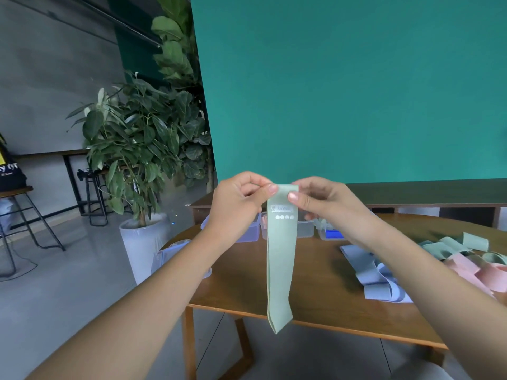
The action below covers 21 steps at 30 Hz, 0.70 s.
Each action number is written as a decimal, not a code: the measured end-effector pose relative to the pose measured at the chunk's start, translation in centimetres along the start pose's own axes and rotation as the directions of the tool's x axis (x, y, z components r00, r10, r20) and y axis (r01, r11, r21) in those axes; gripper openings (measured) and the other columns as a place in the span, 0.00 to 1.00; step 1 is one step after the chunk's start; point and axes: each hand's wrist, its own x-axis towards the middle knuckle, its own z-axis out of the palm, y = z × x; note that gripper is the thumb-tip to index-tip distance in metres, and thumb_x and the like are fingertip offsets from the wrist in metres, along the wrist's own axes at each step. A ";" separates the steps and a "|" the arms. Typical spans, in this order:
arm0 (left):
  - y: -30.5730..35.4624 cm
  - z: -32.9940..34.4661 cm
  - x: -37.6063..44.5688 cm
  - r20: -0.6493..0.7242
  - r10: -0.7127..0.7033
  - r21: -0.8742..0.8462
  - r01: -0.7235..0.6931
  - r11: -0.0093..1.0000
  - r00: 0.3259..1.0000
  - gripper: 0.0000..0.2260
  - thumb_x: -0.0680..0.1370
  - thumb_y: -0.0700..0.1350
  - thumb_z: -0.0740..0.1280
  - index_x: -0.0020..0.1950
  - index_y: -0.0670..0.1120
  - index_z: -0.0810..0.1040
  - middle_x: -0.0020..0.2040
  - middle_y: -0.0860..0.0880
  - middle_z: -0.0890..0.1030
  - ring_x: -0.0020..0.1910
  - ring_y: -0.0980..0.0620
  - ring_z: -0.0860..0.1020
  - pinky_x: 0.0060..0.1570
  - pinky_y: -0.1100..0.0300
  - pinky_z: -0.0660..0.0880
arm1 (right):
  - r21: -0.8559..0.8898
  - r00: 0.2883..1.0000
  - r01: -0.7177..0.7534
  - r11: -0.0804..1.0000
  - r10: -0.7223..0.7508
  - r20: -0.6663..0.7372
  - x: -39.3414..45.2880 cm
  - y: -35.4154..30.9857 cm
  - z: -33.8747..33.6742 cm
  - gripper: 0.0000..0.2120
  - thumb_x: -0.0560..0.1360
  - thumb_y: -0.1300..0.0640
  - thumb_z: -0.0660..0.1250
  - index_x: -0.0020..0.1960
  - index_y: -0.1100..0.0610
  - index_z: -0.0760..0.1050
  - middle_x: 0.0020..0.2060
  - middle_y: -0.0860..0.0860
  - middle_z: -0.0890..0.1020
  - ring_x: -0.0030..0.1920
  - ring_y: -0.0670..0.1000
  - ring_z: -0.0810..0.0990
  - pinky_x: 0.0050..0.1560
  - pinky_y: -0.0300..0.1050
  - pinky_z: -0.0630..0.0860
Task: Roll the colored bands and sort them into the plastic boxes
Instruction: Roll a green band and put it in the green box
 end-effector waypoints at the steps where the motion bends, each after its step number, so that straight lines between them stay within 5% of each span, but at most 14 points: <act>1: 0.1 -0.1 -0.1 0.001 0.002 -0.002 -0.002 1.000 1.000 0.05 0.77 0.43 0.73 0.47 0.42 0.82 0.33 0.53 0.84 0.29 0.58 0.76 0.36 0.64 0.75 | 0.061 1.000 0.008 0.998 -0.008 -0.004 0.1 -0.2 0.2 0.19 0.69 0.46 0.74 0.54 0.58 0.82 0.48 0.56 0.86 0.45 0.50 0.83 0.47 0.43 0.78; 6: -1.5 -0.4 -0.3 -0.003 -0.018 -0.006 0.018 1.000 1.000 0.05 0.78 0.42 0.73 0.48 0.41 0.83 0.38 0.49 0.86 0.30 0.60 0.78 0.35 0.68 0.73 | 0.142 0.998 -0.015 0.990 0.022 -0.052 1.7 1.6 1.2 0.10 0.75 0.56 0.73 0.51 0.64 0.84 0.43 0.58 0.87 0.40 0.52 0.84 0.41 0.42 0.80; 15: -15.0 1.9 1.4 -0.028 -0.206 0.155 0.207 0.966 0.978 0.04 0.78 0.49 0.73 0.47 0.49 0.84 0.39 0.56 0.84 0.32 0.59 0.79 0.34 0.68 0.74 | 0.084 0.961 -0.269 0.959 0.273 -0.036 6.1 12.8 3.2 0.06 0.76 0.55 0.73 0.50 0.56 0.86 0.44 0.51 0.87 0.40 0.48 0.83 0.37 0.37 0.77; 21: -23.4 4.1 3.6 -0.006 -0.308 0.184 0.304 0.935 0.951 0.04 0.78 0.48 0.72 0.46 0.49 0.84 0.37 0.55 0.83 0.33 0.59 0.79 0.34 0.73 0.72 | 0.033 0.922 -0.381 0.924 0.383 -0.060 9.8 21.5 3.7 0.08 0.77 0.56 0.72 0.52 0.60 0.85 0.45 0.55 0.87 0.39 0.51 0.81 0.35 0.36 0.76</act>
